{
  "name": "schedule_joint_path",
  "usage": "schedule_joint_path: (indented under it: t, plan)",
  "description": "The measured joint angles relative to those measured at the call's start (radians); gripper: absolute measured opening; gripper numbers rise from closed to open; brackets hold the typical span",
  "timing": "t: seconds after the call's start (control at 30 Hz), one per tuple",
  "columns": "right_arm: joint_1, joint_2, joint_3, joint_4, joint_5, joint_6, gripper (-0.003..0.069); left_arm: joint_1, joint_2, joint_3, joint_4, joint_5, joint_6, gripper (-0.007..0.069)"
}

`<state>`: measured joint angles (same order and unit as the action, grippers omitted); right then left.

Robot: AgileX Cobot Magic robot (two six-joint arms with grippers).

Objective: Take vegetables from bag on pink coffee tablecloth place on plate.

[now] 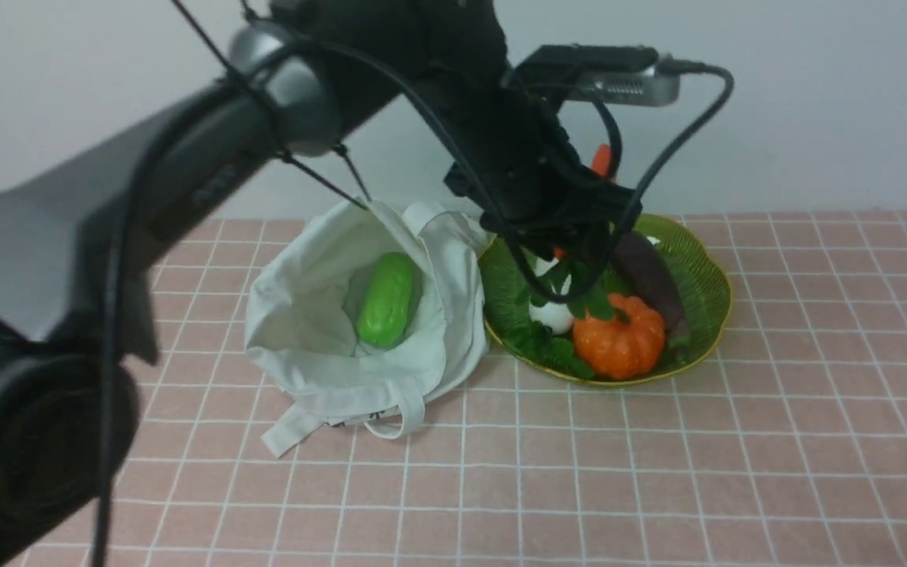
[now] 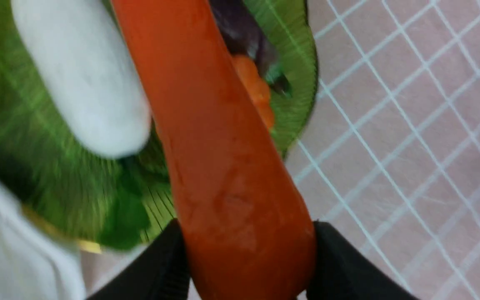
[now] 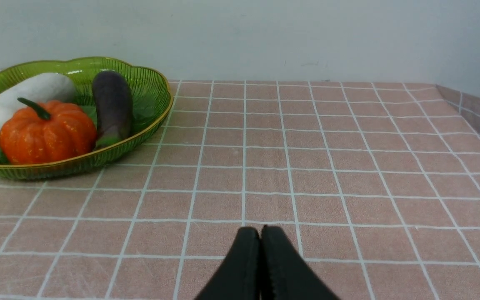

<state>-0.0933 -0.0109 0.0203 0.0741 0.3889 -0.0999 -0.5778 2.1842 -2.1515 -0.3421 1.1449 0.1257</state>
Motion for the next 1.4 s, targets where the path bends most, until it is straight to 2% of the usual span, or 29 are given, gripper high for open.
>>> schedule_joint_path:
  t: [0.17, 0.47, 0.5, 0.53, 0.63, 0.73, 0.9, 1.0, 1.1, 1.13, 1.17, 1.23, 1.3, 1.4]
  plan:
    - [0.000, 0.000, 0.000, 0.000, 0.000, 0.000, -0.0015, -0.003, 0.196, -0.187, 0.111, 0.011, 0.013, 0.0323]
    - [0.000, 0.000, 0.000, 0.000, 0.000, 0.000, -0.0015, -0.003, 0.278, -0.216, 0.199, 0.006, -0.029, 0.0332]
    - [0.000, 0.000, 0.000, 0.000, 0.000, 0.000, -0.0015, -0.003, 0.278, -0.220, 0.207, 0.006, -0.030, 0.0368]
    - [0.000, 0.000, 0.000, 0.000, 0.000, 0.000, -0.0015, -0.003, 0.278, -0.222, 0.208, 0.005, -0.030, 0.0373]
    - [0.000, 0.000, 0.000, 0.000, 0.000, 0.000, -0.0015, -0.003, 0.278, -0.225, 0.216, 0.007, -0.043, 0.0478]
    - [0.000, 0.000, 0.000, 0.000, 0.000, 0.000, -0.0015, -0.003, 0.279, -0.259, 0.217, 0.049, -0.118, 0.0540]
    - [0.000, 0.000, 0.000, -0.001, 0.000, 0.000, -0.0015, -0.003, 0.275, -0.363, 0.219, 0.091, -0.167, 0.0540]
    - [0.000, 0.000, 0.000, -0.001, 0.000, 0.000, -0.0015, -0.008, 0.254, -0.430, 0.221, 0.095, -0.183, 0.0477]
    - [0.000, 0.000, 0.000, -0.001, 0.000, 0.000, -0.0015, -0.027, 0.177, -0.461, 0.219, 0.107, -0.184, 0.0280]
    - [0.000, 0.000, 0.000, -0.001, 0.000, 0.000, -0.0015, -0.028, 0.171, -0.461, 0.219, 0.107, -0.184, 0.0280]
    - [0.000, 0.000, 0.000, -0.001, 0.000, 0.000, -0.0015, -0.033, 0.131, -0.450, 0.203, 0.108, -0.165, 0.0188]
    - [0.000, 0.000, 0.000, -0.001, 0.000, 0.000, -0.0015, -0.041, 0.073, -0.419, 0.166, 0.109, -0.133, 0.0071]
    - [0.000, 0.000, 0.000, -0.001, 0.000, 0.000, -0.0015, -0.051, 0.007, -0.371, 0.141, 0.109, -0.090, 0.0018]
    - [0.000, 0.000, 0.000, -0.001, 0.000, 0.000, -0.0015, -0.069, -0.066, -0.300, 0.130, 0.110, -0.052, -0.0003]
